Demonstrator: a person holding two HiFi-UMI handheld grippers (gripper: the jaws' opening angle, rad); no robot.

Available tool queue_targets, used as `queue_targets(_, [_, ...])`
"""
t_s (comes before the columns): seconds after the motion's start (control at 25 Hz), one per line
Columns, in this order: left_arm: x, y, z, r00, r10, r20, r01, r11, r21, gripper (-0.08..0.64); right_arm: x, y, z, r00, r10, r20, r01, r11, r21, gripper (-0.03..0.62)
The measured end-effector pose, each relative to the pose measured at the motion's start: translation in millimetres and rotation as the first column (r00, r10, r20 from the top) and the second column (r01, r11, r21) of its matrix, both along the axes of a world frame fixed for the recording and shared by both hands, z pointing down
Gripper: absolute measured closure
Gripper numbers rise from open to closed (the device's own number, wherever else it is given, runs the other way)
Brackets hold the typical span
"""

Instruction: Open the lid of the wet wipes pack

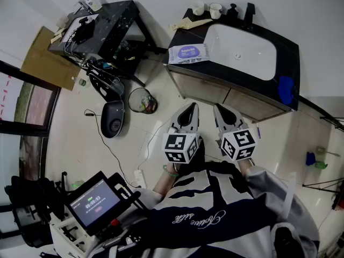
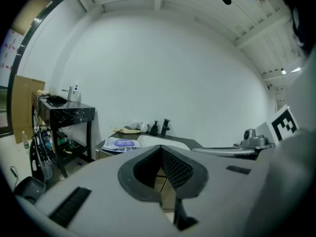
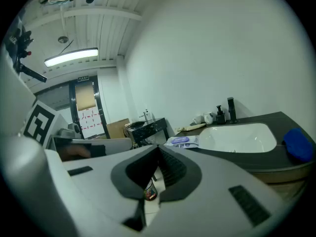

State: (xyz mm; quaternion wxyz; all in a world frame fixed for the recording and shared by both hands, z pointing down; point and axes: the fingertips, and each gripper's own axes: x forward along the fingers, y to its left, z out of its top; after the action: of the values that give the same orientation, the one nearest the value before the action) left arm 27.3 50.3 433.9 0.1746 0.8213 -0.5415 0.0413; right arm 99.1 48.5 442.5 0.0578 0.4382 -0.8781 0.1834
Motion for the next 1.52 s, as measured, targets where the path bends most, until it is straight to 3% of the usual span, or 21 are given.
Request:
queue_targets(0.44, [-100.6, -137.0, 10.6, 0.999, 0.009, -0.040, -0.011, 0.999, -0.053, 0.561, -84.8, -122.8, 5.1, 0.998, 0.055, 0.006, -0.055, 0.997, -0.048, 0.594])
queue_targets(0.68, [-128.4, -181.3, 35.4, 0.998, 0.009, -0.064, -0.016, 0.994, -0.104, 0.561, -87.0, -153.8, 14.0, 0.993, 0.120, -0.023, -0.121, 0.989, -0.079, 0.594])
queue_targets(0.92, [-124.2, -205.7, 59.2, 0.995, 0.027, -0.099, -0.043, 0.984, -0.171, 0.561, -74.7, -174.0, 27.5, 0.988, 0.144, -0.053, -0.149, 0.980, -0.131, 0.592])
queue_targets(1.28, [-126.6, -239.0, 89.0, 0.995, -0.022, -0.094, -0.001, 0.972, -0.235, 0.561, -86.8, -219.7, 51.0, 0.996, 0.011, -0.084, -0.024, 0.986, -0.162, 0.592])
queue_targets(1.52, [-121.1, -272.5, 127.9, 0.994, -0.067, -0.082, 0.040, 0.954, -0.298, 0.561, -93.8, -270.8, 87.1, 0.990, -0.103, -0.099, 0.079, 0.973, -0.215, 0.591])
